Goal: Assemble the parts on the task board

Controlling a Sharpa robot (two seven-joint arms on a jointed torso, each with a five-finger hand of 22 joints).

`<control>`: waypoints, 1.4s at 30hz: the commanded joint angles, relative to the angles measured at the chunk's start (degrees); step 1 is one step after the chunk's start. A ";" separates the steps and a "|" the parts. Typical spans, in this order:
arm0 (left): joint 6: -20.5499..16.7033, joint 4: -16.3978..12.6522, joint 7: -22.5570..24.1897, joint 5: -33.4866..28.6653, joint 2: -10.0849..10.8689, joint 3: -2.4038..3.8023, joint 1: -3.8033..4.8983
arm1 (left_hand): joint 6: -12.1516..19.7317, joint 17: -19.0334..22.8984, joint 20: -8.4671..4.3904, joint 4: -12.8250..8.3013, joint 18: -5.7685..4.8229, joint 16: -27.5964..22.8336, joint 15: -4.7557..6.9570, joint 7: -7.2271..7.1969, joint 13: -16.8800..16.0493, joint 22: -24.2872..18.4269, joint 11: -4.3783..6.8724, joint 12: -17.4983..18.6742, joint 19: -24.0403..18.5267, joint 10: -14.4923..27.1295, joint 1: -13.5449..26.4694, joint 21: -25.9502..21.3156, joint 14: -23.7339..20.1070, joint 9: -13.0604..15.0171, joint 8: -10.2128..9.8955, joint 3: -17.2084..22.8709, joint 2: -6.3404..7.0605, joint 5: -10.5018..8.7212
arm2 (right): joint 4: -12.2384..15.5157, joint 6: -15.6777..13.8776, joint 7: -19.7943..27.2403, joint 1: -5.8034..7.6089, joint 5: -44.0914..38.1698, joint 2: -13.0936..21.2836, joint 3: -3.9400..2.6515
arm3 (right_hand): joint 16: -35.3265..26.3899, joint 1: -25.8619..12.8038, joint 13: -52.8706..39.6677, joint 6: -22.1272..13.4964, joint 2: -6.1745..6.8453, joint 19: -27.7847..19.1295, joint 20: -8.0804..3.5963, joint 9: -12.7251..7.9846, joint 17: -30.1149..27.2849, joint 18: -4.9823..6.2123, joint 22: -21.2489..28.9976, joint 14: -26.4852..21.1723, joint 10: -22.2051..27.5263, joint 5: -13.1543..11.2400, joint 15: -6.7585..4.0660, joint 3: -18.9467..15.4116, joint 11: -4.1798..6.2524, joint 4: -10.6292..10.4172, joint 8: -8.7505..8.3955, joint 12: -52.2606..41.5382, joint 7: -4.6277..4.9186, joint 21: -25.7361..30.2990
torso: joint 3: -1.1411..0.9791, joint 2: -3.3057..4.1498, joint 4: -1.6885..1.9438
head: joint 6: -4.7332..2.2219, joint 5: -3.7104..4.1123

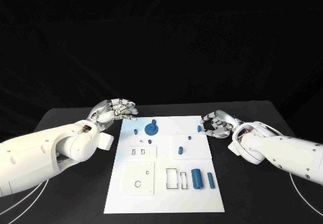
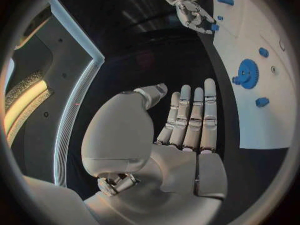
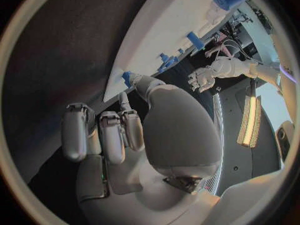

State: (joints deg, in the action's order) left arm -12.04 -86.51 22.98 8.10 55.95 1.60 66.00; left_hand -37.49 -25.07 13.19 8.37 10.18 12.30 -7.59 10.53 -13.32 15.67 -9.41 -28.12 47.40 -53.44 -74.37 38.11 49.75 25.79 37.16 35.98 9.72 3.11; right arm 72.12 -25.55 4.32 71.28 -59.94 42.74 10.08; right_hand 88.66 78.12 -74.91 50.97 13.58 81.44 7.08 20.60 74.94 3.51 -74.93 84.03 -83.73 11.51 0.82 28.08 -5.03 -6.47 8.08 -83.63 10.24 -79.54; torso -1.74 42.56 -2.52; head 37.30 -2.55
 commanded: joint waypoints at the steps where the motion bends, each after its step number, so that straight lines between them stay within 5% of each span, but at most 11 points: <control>1: 1.09 -0.09 0.26 -0.25 -0.11 0.04 0.03 | 0.02 -0.06 0.03 0.18 0.23 -0.21 -0.37 2.76 0.06 -0.06 -0.17 0.37 -0.47 -0.15 0.22 -0.37 0.07 -0.06 -0.19 0.14 -0.28 0.01 | -0.18 0.56 -0.09 -0.07 -0.02 -0.30 0.00 | -0.03 -0.30 -7.15 0.33 0.00 0.42 0.07 0.07 10.56 -0.43 -5.36 4.91 -0.26 -0.12 0.25 -0.27 -0.20 -0.01 -0.23 -0.11 -0.05 -0.35 | -0.03 0.05 -0.07 | 0.03 -0.14; 42: 1.26 0.80 0.11 -0.25 -0.62 0.04 0.02 | 0.02 -0.12 0.05 0.18 0.24 -0.28 -0.38 2.77 0.15 -0.12 -0.19 0.44 -0.49 -0.17 0.24 -0.40 0.07 -0.11 -0.23 0.13 -0.27 0.01 | -0.80 2.62 -1.24 -0.11 -1.13 -1.73 0.00 | 0.13 -0.30 -8.45 3.83 -1.89 0.92 -0.36 1.00 11.00 -0.56 -6.01 5.02 -1.35 -0.10 -0.34 0.43 0.57 0.65 1.14 -1.16 -0.96 -0.82 | -0.13 0.12 -0.11 | 0.71 -0.39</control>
State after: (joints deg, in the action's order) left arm -11.71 -85.63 22.80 8.09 55.43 1.60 66.00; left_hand -37.49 -25.13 13.19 8.37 10.18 12.30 -7.59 10.53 -13.23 15.62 -9.41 -27.90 47.40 -53.45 -74.37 38.11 49.75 25.74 37.16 35.97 9.72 3.11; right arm 71.35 -24.03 3.29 71.22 -60.17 41.07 10.06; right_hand 88.66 77.72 -74.90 54.27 12.26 82.08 6.88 21.56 74.91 3.52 -74.95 84.03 -83.95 11.52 0.82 28.48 -4.82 -6.08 8.88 -84.42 9.22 -80.00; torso -1.85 42.65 -2.59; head 37.96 -2.91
